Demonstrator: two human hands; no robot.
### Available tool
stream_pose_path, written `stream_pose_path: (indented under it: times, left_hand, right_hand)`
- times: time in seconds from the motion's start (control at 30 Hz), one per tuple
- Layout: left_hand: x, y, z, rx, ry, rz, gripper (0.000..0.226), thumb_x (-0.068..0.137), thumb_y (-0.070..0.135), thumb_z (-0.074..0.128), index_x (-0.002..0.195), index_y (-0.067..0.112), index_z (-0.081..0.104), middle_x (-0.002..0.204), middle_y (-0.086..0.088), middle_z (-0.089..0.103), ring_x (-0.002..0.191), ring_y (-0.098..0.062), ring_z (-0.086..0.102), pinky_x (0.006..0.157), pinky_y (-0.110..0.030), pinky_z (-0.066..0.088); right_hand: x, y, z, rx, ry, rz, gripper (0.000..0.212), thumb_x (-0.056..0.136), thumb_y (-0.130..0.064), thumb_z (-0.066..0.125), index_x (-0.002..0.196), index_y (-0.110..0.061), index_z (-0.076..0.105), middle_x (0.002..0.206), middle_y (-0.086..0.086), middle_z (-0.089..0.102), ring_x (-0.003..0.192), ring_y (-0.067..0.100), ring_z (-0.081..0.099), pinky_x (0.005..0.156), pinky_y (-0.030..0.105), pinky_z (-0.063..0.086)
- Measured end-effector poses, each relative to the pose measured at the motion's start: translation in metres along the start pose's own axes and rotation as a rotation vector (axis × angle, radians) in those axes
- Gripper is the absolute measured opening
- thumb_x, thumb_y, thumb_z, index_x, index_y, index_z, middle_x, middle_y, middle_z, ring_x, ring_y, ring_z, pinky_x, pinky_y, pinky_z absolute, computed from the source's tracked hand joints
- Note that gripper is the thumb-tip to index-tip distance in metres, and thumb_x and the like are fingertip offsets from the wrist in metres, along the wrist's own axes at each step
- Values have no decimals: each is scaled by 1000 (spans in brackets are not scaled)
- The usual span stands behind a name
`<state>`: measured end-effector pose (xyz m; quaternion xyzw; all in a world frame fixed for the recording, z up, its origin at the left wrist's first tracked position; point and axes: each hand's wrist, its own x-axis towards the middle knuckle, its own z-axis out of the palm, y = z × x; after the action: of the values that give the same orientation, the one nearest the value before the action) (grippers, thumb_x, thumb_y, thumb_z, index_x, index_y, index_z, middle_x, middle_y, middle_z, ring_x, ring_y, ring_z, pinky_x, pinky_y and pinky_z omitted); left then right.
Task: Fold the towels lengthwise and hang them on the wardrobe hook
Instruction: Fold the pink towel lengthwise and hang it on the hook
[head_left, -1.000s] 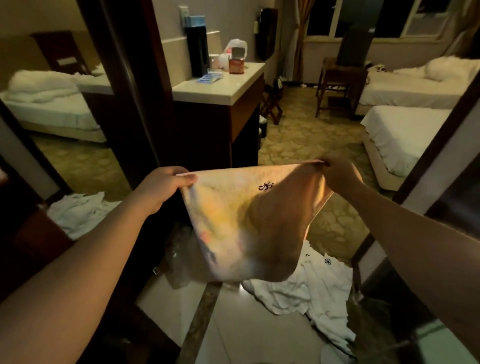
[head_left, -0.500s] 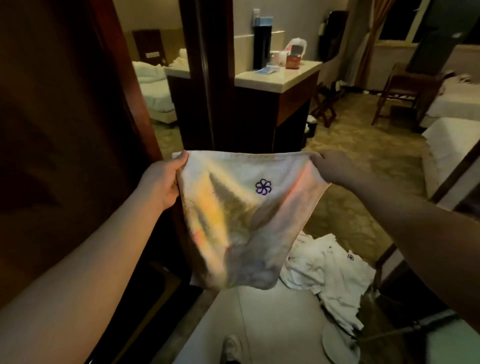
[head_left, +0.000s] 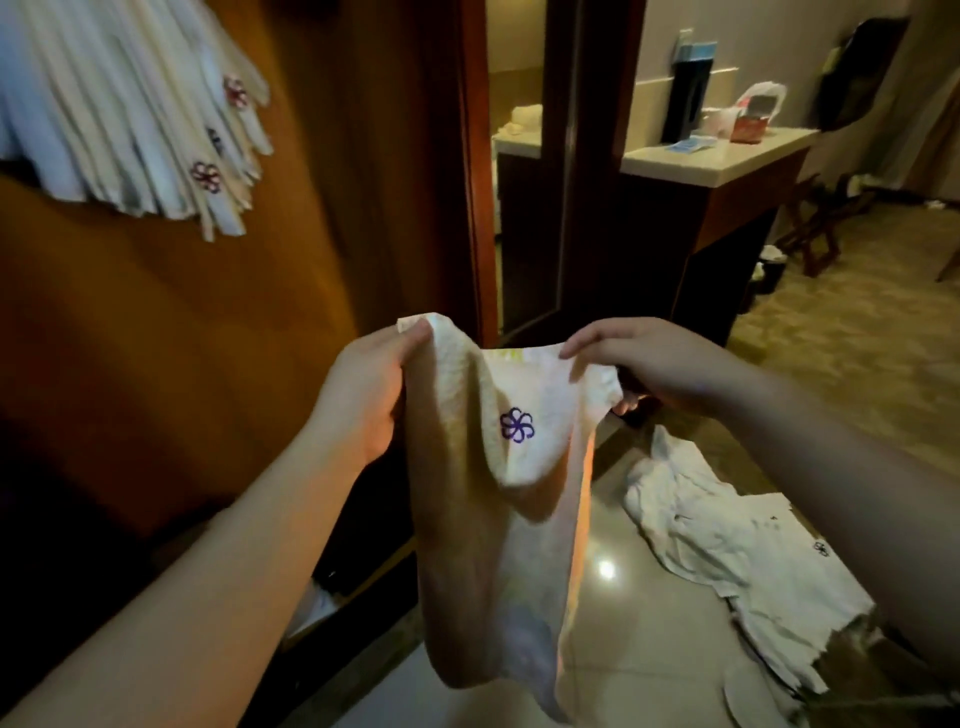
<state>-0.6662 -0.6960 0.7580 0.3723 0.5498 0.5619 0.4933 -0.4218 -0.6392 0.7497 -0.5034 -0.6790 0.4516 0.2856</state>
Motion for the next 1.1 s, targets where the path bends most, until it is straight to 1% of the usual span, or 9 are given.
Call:
stream_pose_path:
  times: [0.1,0.23,0.3,0.4,0.5,0.63,0.77,0.93,1.1]
  left_hand:
    - [-42,0,-34,39,-31,47,17,100,28,54,93,24,69,83,9,76,83,-10,71,75,-27,49]
    - [-87,-5,-86,88,-53,100,22,100,29,53,102,19,72,91,5,77,83,-7,73,66,-19,54]
    - [-108,-6,-112,88,-65,127,21,100,25,54,101,16,73,90,0,77,82,-10,74,64,-19,54]
    - [-134,-6,-147,77,-99,164,22,100,21,53,101,13,74,87,-7,77,76,-16,73,63,-23,54]
    - [-157,-5,-179,87,-66,213,24,100,16,51,102,12,74,79,-5,75,71,-13,70,64,-22,52]
    - [-181,-3,-206,47,-55,205,26,98,12,51,98,8,76,92,-19,74,86,-27,71,79,-36,54]
    - [-203,4,-232,-13,-5,205,27,97,10,48,96,5,74,89,-16,74,88,-26,69,86,-39,53]
    - [-214,6,-266,1,-4,228,30,89,23,51,93,10,77,91,-15,70,97,-33,63,105,-61,39]
    - [-226,13,-283,249,-52,338,21,78,22,64,93,24,78,99,-6,74,101,-25,69,93,-46,51]
  right_hand:
    - [-18,-25,41,148,-183,-36,27,92,-3,51,91,-14,76,83,25,64,62,27,62,53,29,46]
    - [-48,-54,96,233,-416,-137,33,79,3,48,103,-7,69,99,18,73,85,24,72,66,26,54]
    - [-65,-71,130,96,-374,-252,26,90,7,56,103,-12,68,102,16,73,86,17,73,73,29,54]
    - [-89,-96,178,-24,-237,-360,11,90,-13,69,95,-22,71,97,4,75,82,13,72,77,32,54]
    - [-113,-121,223,-60,-115,-397,4,87,-31,73,89,-28,70,79,-12,73,70,2,68,67,18,52]
    - [-135,-141,267,83,-70,-397,13,87,-30,72,93,-19,69,77,-2,76,68,9,70,64,24,51]
    - [-143,-158,301,180,-77,-391,8,90,-23,70,92,-15,69,75,1,75,65,12,68,62,29,49]
    - [-147,-177,330,228,-96,-401,8,90,-25,71,91,-17,69,73,0,75,61,10,66,58,27,47]
    - [-147,-188,343,232,-129,-403,13,91,-27,71,94,-15,69,73,4,74,60,10,64,56,27,47]
